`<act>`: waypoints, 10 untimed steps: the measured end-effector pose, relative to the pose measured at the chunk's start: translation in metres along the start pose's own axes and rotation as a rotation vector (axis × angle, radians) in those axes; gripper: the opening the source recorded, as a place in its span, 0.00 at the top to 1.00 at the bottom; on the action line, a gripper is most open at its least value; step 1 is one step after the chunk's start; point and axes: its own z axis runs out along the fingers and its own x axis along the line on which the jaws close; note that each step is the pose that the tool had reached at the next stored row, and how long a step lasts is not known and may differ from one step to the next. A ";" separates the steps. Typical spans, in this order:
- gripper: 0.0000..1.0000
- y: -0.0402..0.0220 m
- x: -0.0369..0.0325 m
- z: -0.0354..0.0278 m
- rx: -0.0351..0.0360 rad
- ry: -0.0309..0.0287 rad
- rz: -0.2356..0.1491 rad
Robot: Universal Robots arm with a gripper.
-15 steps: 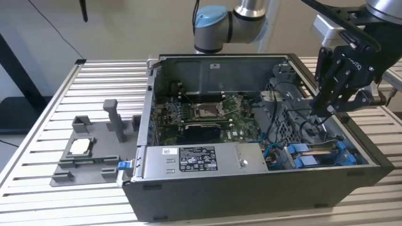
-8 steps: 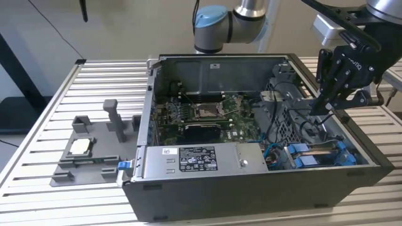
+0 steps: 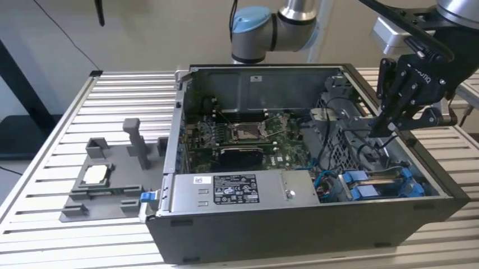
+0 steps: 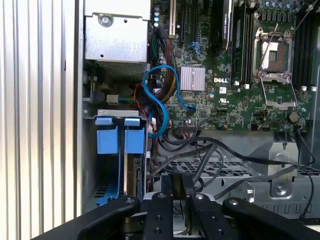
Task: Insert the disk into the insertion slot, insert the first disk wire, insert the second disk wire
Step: 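Insert the first disk wire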
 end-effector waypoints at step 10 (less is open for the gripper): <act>0.81 -0.0001 0.0005 0.0057 0.0126 0.0781 0.000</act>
